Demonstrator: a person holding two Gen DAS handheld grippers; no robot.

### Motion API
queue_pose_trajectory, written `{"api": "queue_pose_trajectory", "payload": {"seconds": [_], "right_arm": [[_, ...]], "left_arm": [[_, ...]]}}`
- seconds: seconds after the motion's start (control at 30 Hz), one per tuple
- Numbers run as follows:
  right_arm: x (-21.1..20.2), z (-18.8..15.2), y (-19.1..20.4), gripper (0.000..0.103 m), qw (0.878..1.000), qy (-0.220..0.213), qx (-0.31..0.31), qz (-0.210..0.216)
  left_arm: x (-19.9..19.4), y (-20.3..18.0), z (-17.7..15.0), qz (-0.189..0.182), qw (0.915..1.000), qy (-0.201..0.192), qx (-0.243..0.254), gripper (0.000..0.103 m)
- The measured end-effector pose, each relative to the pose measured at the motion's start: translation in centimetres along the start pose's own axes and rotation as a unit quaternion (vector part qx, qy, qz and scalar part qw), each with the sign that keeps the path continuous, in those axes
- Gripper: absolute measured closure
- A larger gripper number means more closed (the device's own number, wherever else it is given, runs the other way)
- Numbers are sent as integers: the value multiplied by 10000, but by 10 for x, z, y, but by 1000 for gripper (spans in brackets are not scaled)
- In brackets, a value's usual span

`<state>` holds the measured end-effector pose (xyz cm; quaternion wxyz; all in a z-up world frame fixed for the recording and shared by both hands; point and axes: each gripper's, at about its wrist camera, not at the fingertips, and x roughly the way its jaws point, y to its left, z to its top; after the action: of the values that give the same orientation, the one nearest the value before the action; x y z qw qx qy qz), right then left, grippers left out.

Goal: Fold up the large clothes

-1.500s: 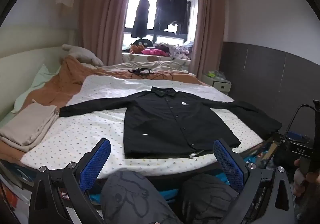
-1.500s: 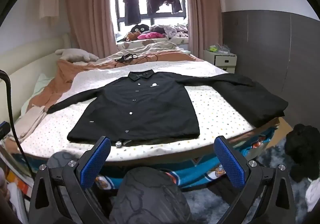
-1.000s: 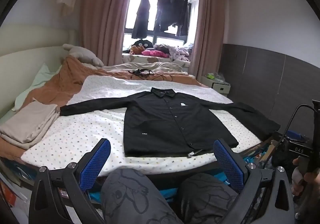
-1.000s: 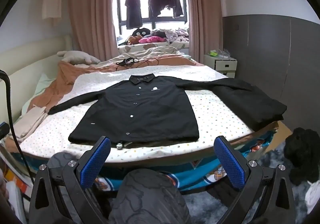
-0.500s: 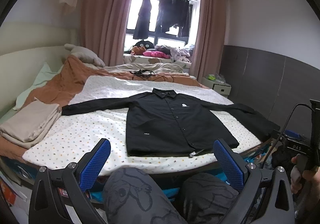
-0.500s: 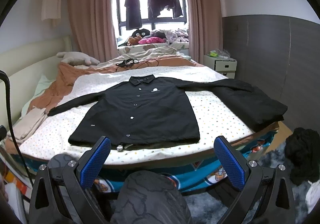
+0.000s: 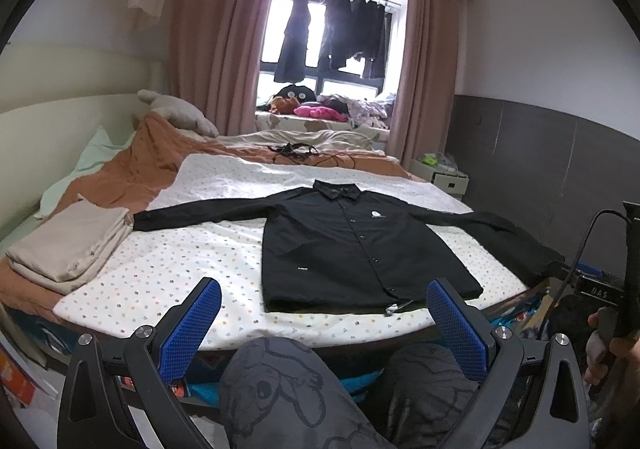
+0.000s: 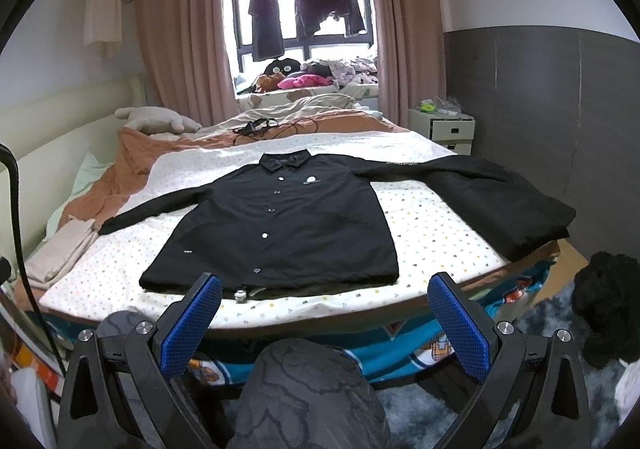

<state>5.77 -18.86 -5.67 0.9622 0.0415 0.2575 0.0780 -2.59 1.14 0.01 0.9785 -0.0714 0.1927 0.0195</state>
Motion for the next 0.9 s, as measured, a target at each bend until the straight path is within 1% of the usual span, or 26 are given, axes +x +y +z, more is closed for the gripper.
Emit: {"api": "queue_pose_trajectory", "payload": {"seconds": [0.1,0.33,0.7,0.9], "right_arm": [[-4,-1,-3,0,10000,-19,-2,6],[-12,-2,-7,0,10000,-71,57,-8],[-36,-9,-18,0,9998,-118,137,-51],[-37,-8,-22,0,9999,-124,52,-4]], "left_arm": [[-2,-1,0,12,10000,1,31,0],[-5,3,1,-2,10000,22,-71,0],[-21,11,-4,-9,9999,67,-157,0],[-22,14,-6,82,9998,45,-194,0]]}}
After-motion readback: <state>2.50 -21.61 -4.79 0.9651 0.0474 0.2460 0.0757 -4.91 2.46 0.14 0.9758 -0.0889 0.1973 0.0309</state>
